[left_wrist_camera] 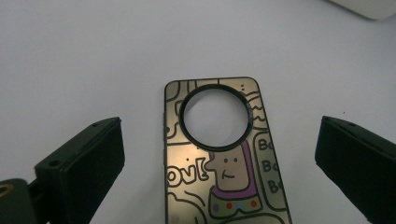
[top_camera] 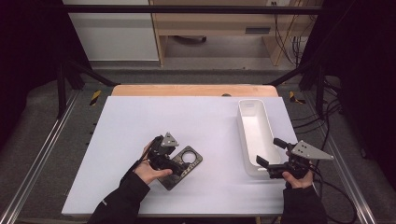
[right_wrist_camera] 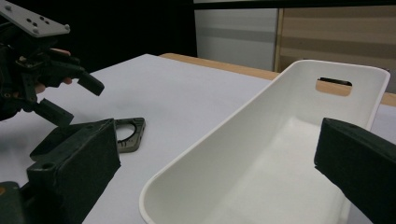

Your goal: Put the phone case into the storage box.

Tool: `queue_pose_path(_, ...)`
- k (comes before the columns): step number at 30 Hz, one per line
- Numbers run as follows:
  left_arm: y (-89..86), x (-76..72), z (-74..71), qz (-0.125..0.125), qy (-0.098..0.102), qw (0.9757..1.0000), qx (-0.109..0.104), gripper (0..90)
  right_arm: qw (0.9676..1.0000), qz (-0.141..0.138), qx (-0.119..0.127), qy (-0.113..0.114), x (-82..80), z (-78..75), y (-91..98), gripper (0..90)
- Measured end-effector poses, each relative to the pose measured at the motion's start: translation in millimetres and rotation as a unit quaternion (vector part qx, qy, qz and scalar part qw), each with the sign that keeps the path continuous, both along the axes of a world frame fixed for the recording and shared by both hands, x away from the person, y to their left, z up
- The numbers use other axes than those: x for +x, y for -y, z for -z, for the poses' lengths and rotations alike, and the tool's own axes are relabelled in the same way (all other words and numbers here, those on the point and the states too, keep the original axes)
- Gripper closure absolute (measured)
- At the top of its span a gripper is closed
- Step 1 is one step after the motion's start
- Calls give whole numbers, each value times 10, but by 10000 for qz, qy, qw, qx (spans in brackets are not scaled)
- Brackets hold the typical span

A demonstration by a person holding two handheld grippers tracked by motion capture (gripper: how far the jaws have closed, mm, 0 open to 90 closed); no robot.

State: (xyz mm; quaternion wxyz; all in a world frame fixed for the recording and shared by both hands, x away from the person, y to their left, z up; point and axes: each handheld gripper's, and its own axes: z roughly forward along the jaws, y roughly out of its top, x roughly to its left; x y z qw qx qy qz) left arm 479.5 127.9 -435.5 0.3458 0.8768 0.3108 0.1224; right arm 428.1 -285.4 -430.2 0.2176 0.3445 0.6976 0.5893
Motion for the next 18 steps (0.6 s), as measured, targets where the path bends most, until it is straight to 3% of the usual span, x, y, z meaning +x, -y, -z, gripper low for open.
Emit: queue_pose_path(18, 108, 69, 176, -84, -473, 9976, 493, 10, 10000, -6, -3, -12, 2, 2, 2, 3)
